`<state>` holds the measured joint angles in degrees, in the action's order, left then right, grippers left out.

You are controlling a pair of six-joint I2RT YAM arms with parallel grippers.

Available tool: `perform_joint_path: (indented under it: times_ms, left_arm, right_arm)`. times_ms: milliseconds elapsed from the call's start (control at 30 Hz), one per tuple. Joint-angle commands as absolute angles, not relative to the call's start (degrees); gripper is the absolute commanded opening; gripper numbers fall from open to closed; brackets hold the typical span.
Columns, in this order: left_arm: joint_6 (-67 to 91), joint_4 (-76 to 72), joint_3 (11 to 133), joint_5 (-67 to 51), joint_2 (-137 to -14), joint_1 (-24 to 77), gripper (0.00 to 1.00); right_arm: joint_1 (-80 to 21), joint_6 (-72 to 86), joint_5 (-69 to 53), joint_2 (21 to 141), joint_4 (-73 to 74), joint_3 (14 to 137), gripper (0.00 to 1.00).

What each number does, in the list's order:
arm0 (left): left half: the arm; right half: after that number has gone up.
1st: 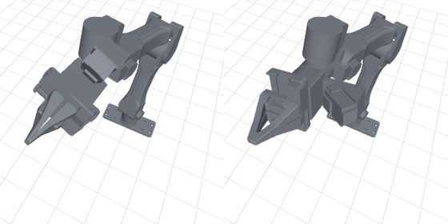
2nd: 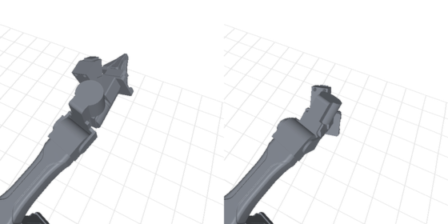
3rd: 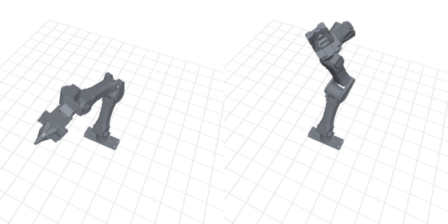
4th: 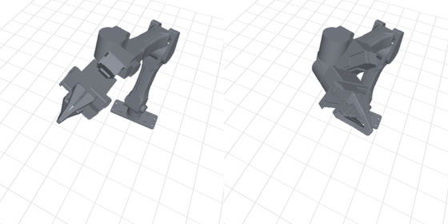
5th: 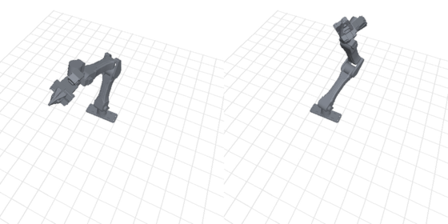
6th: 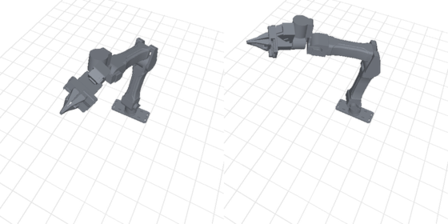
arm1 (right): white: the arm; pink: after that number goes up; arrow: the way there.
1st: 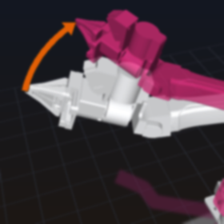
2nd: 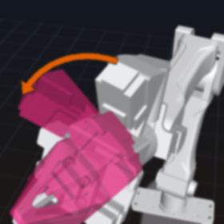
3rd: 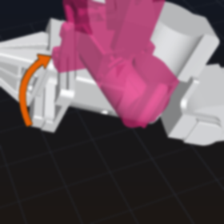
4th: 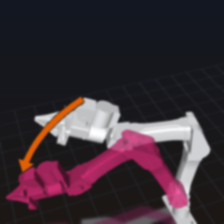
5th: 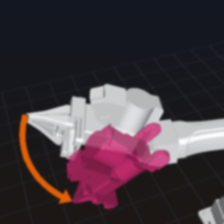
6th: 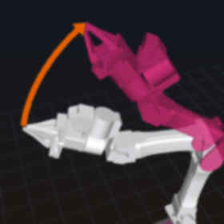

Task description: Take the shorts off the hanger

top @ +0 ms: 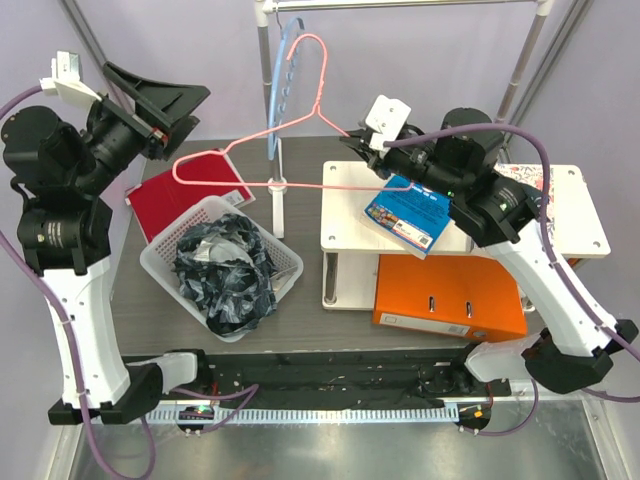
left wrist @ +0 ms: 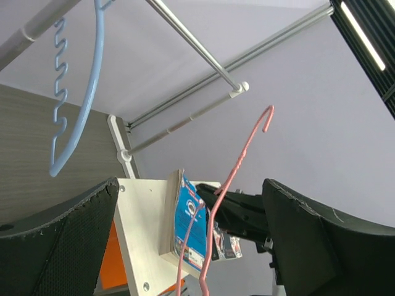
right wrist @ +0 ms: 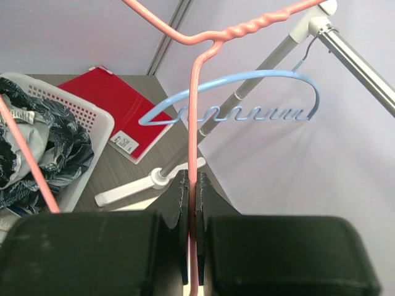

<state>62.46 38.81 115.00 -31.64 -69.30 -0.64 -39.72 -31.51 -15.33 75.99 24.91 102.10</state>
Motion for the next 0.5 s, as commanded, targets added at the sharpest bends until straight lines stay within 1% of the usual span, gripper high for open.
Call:
perform_joint_path:
  times_ms: [0, 33, 67, 100, 133, 200, 267, 300, 367, 400, 467]
  left_arm:
    - [65.4, 31.7, 115.7, -34.8, -70.3, -2.3, 0.95]
    - [65.9, 30.0, 115.1, -36.4, -70.4, -2.2, 0.93]
    - [66.9, 27.8, 113.9, -37.5, -70.6, -2.3, 0.89]
    - [69.9, 20.8, 112.9, -39.5, -71.4, -2.2, 0.86]
    - [73.1, 16.7, 111.9, -44.2, -72.0, -2.2, 0.84]
    - [80.6, 7.3, 111.2, -49.8, -74.5, -1.1, 0.81]
    - [80.1, 6.9, 113.2, -55.5, -77.4, 1.5, 0.8]
    - [78.4, 7.0, 113.0, -56.4, -77.5, 3.1, 0.81]
    - [76.7, 7.2, 111.8, -56.6, -76.3, 4.2, 0.84]
    - [75.6, 7.5, 110.9, -56.7, -75.9, 5.5, 0.84]
    - [69.9, 12.1, 111.0, -56.0, -75.2, 7.1, 0.85]
  right_arm:
    - [-39.8, -34.1, -13.0, 72.3, 24.8, 101.3, 0.01]
    - [-39.7, -34.1, -13.1, 71.9, 24.8, 101.1, 0.01]
    - [-39.7, -34.4, -13.0, 71.5, 24.9, 100.8, 0.01]
    - [-39.7, -34.9, -12.5, 70.8, 25.6, 100.2, 0.01]
    - [-39.8, -35.8, -12.2, 70.6, 26.3, 100.0, 0.01]
    - [-39.7, -36.7, -12.0, 70.3, 28.9, 100.0, 0.01]
    - [-39.8, -36.4, -12.8, 70.2, 30.4, 100.1, 0.01]
    - [-39.8, -35.8, -13.4, 70.1, 31.6, 100.1, 0.01]
    - [-39.7, -34.8, -14.9, 70.0, 32.5, 100.2, 0.01]
    - [-39.8, -33.8, -15.5, 69.9, 33.1, 100.3, 0.01]
    - [-39.8, -32.9, -16.5, 69.2, 33.1, 100.0, 0.01]
